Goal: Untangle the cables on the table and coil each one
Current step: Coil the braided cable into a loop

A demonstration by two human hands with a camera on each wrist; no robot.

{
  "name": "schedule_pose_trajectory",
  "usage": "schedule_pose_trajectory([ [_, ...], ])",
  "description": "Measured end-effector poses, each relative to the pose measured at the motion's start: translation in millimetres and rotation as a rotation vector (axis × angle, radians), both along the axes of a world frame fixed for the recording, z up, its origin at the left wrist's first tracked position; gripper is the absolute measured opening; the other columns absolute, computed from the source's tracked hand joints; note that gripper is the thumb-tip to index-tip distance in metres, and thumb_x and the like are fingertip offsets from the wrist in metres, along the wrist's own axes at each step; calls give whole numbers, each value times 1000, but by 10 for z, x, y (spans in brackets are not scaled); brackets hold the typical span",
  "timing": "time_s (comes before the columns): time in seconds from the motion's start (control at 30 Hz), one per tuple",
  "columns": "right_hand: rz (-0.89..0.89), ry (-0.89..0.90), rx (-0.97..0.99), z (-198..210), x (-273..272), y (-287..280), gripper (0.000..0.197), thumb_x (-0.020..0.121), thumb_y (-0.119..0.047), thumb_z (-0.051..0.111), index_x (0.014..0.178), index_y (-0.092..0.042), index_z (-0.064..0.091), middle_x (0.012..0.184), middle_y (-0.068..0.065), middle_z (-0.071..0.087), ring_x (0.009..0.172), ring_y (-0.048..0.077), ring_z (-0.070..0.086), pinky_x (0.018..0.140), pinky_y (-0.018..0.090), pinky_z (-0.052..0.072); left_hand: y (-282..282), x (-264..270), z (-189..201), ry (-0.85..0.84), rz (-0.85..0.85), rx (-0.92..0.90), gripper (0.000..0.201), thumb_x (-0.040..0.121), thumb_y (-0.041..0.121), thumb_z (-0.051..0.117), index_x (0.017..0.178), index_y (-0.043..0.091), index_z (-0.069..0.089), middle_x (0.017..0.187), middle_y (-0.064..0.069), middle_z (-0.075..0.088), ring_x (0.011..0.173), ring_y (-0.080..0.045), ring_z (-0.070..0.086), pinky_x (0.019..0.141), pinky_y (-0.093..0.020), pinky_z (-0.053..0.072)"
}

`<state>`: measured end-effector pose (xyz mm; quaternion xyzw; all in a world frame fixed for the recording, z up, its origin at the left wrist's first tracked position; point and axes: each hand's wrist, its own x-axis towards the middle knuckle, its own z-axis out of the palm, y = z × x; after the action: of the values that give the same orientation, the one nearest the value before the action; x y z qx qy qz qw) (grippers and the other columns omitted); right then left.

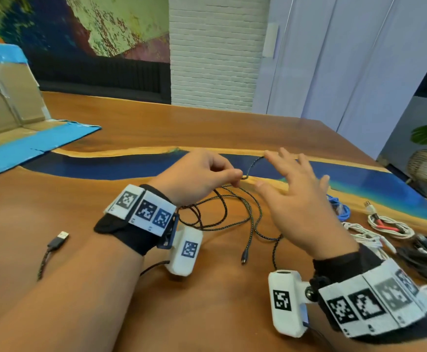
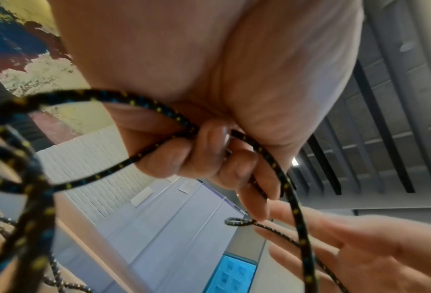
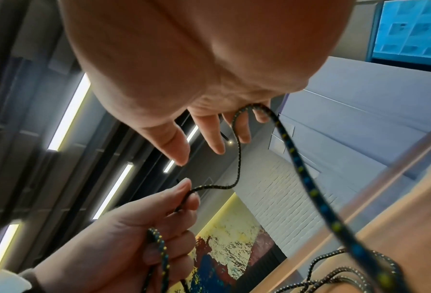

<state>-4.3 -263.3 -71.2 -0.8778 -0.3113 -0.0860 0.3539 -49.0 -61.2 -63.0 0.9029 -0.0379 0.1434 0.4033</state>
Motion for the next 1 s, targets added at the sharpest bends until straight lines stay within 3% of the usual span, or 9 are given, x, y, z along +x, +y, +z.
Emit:
schedule_pose_trajectory([
  [0.2, 21, 16, -107, -57, 19, 12, 20, 97, -58, 52, 108, -52, 67, 169, -16, 3, 155, 12, -17, 119, 61, -16, -93, -28, 6, -8, -131, -97, 28, 100, 33, 62, 81, 21, 78, 59, 8, 52, 59, -8, 44, 60, -21, 37],
  [0.27, 36, -11, -21, -61, 30, 11, 20, 98, -50, 54, 88, -40, 68, 164, -14, 24, 156, 12, 1, 121, 60, -8, -83, -40, 5, -3, -127, -127, 30, 101, 34, 61, 85, 16, 79, 61, 2, 50, 59, -12, 43, 59, -23, 37],
  [0.33, 37, 1, 225, -38, 71, -23, 27, 101, -40, 53, 78, -32, 65, 135, -12, 57, 138, 10, 41, 119, 39, 23, -22, -45, 19, 25, -72, -163, 35, 100, 38, 60, 84, 13, 78, 58, 5, 49, 59, -12, 44, 60, -23, 39],
  [0.4, 9, 54, 536, 22, 124, -92, 32, 104, -32, 52, 74, -25, 62, 100, -1, 69, 97, 8, 59, 81, 14, 42, 75, -55, 40, 49, -16, -228, 38, 99, 40, 61, 78, 11, 74, 58, 4, 50, 58, -13, 44, 58, -24, 39],
  [0.47, -64, 33, 686, 51, 180, -154, 35, 105, -30, 52, 72, -24, 62, 89, 3, 69, 81, 6, 55, 66, 15, 42, 152, -70, 52, 75, -29, -310, 32, 98, 33, 65, 75, 11, 71, 64, -2, 55, 57, -14, 47, 57, -24, 42],
  [0.6, -138, -61, 779, 9, 209, -133, 36, 106, -30, 48, 74, -30, 64, 88, -6, 74, 82, 5, 59, 70, 9, 42, 128, -94, 62, 116, -131, -244, 5, 91, 8, 72, 87, 9, 74, 79, -12, 68, 69, -15, 61, 70, -25, 53],
  [0.73, -214, 38, 888, 29, 300, -191, 40, 107, -31, 46, 72, -31, 65, 78, -6, 76, 90, 11, 66, 89, 29, 45, 140, -67, 38, 61, -72, -278, 15, 89, 1, 73, 99, 11, 78, 96, -14, 78, 90, -20, 73, 89, -29, 59],
  [0.9, -276, 115, 866, 19, 414, -314, 29, 107, -26, 47, 89, -25, 69, 68, -5, 74, 79, 14, 65, 74, 22, 51, 115, -10, 26, -122, 115, -412, 11, 96, 12, 70, 91, 2, 70, 72, -7, 69, 64, -19, 65, 60, -35, 58],
  [1.0, -236, 206, 634, 12, 500, -417, 31, 104, -14, 49, 102, -29, 76, 82, -5, 79, 92, 17, 70, 86, 33, 54, 132, -4, 66, -141, 211, -519, 25, 105, 23, 56, 86, 9, 62, 63, -1, 60, 46, -19, 54, 40, -25, 38],
])
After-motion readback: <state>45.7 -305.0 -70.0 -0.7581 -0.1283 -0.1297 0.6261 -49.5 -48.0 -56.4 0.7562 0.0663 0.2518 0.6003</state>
